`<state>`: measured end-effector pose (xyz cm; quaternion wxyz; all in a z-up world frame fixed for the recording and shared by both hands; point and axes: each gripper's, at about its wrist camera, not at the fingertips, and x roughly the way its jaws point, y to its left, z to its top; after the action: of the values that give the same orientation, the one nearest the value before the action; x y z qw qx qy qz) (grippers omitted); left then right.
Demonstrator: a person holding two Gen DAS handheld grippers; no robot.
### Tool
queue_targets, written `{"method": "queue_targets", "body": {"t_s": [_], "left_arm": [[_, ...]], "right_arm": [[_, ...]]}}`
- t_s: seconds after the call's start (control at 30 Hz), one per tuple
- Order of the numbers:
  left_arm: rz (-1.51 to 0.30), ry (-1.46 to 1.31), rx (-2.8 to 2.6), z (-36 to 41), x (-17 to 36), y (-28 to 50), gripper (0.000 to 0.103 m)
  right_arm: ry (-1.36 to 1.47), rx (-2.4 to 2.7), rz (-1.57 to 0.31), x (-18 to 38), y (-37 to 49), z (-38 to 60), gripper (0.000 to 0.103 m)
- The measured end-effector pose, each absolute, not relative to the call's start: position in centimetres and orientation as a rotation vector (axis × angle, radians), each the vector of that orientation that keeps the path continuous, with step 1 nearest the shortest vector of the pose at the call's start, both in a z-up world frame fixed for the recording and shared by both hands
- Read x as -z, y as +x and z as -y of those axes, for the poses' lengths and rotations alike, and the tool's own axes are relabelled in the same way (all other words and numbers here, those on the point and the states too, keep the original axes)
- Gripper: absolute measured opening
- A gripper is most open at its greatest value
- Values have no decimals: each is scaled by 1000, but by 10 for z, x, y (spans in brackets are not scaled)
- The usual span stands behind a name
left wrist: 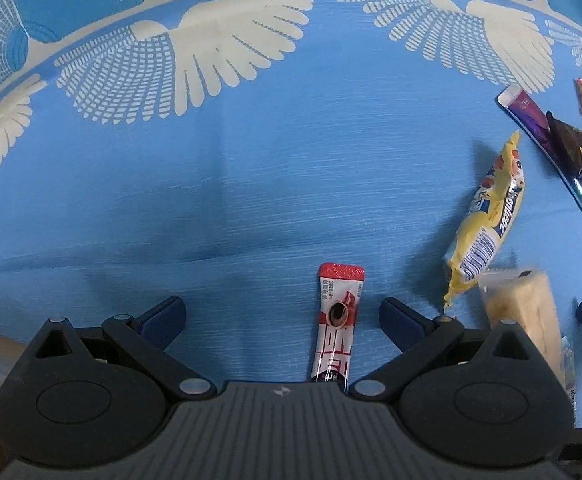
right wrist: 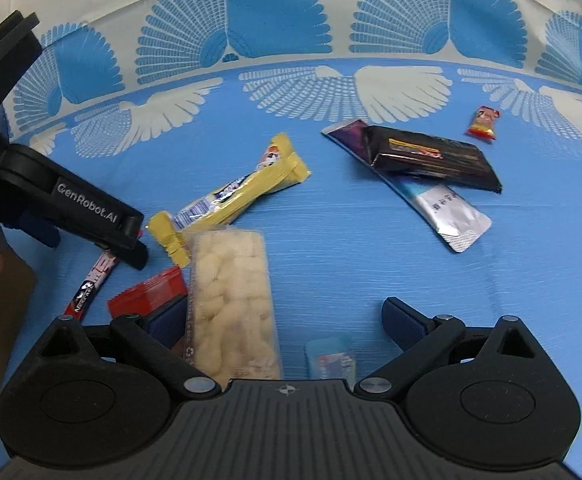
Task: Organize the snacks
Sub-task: 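Grasp the red stick snack with the left tool while the right tool grasps the cracker pack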
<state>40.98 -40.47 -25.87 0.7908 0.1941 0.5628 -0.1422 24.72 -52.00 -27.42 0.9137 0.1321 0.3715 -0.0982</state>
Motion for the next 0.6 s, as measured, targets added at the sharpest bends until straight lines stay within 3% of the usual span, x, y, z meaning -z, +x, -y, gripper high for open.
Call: {"method": "queue_targets", "body": {"t_s": [0.03,0.1,0.17,0.6], "left_arm": [[-1204,433,310,406,258,407,100],[-1190,426,347,408,253,399,77],[-1197,411,405,413,247,394,9],[-1062,314,520,391,157,337,10]], "right_arm": [[263,195,-763,274,246,519,94],[247,168,-764,274,245,515,77],[213,144,-755,272,244,510,39],[246,252,-637,209,197,513,38]]}}
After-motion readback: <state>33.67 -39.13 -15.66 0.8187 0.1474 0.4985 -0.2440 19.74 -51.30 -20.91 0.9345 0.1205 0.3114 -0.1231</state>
